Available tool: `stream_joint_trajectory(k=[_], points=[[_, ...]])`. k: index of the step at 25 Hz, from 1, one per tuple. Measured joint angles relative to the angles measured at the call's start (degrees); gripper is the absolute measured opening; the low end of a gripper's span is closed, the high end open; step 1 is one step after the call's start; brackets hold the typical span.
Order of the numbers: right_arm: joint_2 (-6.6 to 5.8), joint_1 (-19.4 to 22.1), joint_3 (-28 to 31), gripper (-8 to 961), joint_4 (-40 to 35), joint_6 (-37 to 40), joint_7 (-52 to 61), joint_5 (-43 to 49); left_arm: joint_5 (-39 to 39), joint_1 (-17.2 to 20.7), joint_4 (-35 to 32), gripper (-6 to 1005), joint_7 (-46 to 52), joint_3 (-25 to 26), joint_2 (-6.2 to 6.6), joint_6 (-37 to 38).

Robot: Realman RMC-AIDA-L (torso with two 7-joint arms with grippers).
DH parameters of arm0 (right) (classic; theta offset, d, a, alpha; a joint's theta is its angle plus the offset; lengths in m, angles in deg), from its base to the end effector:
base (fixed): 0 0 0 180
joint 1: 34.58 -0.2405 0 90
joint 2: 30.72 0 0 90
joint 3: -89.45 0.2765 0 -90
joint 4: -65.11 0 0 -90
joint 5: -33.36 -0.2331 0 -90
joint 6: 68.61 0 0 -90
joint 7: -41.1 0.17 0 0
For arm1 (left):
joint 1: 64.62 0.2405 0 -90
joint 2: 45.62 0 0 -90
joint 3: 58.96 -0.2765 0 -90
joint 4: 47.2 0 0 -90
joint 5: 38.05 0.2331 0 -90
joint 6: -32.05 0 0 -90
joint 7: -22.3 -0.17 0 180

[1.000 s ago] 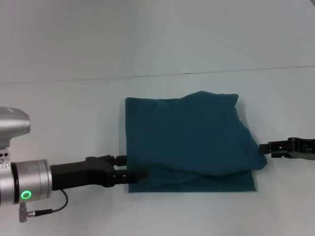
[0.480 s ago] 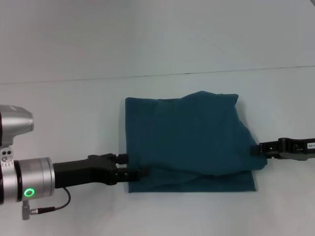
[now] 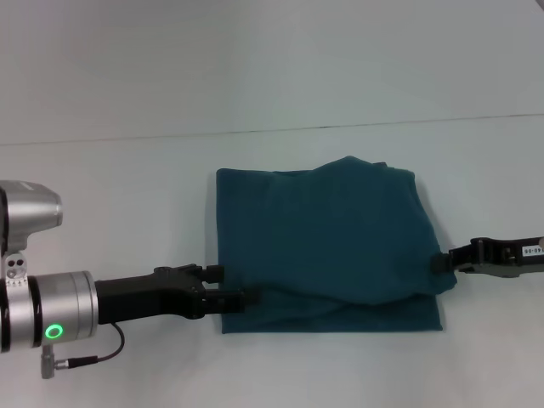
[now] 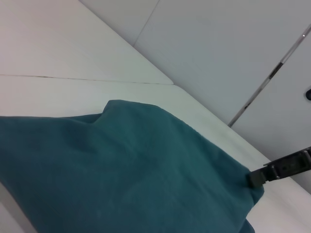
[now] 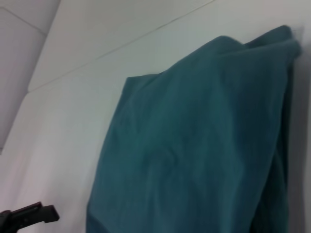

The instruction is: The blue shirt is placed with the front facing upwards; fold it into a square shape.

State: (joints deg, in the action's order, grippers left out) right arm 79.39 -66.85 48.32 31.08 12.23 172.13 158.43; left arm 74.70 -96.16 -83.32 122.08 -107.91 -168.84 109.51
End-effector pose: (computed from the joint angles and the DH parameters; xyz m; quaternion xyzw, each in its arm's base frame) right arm 0.3434 0.3903 0.0144 -0.7651 0.6133 0.1492 0.1272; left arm -0.2637 0.3748 -0.0888 -0.8918 -0.3824 -0.2232 0.0929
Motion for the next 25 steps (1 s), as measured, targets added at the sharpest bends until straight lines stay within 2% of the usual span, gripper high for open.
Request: stream_joint_trajectory(k=[5,12,19,25], points=[[0.14,0.0,2.8,116,-0.67,2.2,-1.58,-0.93,0.0,-0.01,0.01,963,-0.02,-0.01,0.0,-0.11],[-0.65,-1.03,4.03,6,-1.0,2.16,-3.08,-4.35,0.0,-0.11,0.01,963,-0.03,-0.01,0.0,-0.26],[-0.82,-1.75,4.05,7,-2.24,2.29,-2.61,-4.29,0.0,-0.52,0.0,964,-0.03,0.09,0.08,-0.31],[-1.17,-0.79,3.55,6,-1.92,3.44,-2.48,-3.89,-0.21,-0.84,0.0,964,0.02,0.2,0.09,-0.3]])
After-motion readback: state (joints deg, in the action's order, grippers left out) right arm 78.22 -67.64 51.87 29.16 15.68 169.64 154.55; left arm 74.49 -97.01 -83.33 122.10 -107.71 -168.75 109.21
